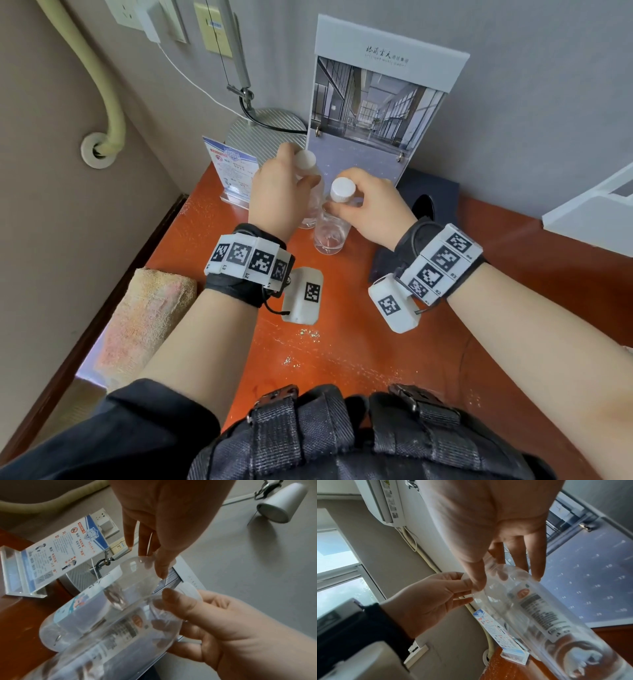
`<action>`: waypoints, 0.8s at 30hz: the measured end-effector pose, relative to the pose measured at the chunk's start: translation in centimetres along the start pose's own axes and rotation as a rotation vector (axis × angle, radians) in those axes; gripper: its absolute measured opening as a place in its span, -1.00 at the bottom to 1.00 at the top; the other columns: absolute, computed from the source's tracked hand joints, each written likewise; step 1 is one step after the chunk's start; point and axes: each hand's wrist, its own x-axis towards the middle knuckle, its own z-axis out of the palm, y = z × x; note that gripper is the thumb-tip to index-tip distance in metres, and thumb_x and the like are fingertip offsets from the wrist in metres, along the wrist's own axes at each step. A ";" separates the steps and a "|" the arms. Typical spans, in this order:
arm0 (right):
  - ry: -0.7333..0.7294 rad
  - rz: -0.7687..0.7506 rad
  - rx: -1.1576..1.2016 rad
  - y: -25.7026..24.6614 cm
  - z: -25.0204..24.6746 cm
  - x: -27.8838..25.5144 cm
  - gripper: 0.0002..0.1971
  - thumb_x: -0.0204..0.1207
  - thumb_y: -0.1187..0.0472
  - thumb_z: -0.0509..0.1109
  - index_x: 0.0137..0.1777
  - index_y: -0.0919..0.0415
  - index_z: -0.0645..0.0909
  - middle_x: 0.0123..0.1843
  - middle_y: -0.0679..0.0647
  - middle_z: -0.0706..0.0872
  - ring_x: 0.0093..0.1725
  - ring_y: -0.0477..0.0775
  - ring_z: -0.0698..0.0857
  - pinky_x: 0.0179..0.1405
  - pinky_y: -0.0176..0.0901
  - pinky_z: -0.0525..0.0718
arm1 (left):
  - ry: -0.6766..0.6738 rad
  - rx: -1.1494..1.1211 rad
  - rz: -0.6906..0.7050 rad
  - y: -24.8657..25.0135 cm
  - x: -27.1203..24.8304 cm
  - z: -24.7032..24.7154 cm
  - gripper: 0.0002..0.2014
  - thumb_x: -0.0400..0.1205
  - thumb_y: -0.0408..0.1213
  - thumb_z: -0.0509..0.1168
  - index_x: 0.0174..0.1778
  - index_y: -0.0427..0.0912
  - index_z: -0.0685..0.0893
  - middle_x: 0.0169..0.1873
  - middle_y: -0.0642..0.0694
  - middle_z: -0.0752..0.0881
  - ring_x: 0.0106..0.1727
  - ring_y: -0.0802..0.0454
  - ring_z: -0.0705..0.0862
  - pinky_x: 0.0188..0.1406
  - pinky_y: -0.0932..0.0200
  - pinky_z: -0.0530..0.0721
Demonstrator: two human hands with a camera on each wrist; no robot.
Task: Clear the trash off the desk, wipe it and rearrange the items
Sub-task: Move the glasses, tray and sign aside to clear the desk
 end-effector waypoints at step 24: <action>0.153 0.010 0.046 1.1 -4.7 -12.3 -0.64 0.39 -0.01 0.54 0.12 0.07 0.60 0.00 0.03 0.74 0.04 0.08 0.68 0.09 0.17 0.67 | -0.061 -0.227 0.177 6.4 -9.6 -0.6 -0.65 0.56 -0.32 0.39 0.23 -0.27 0.53 0.08 -0.09 0.67 0.10 0.01 0.60 0.11 0.03 0.60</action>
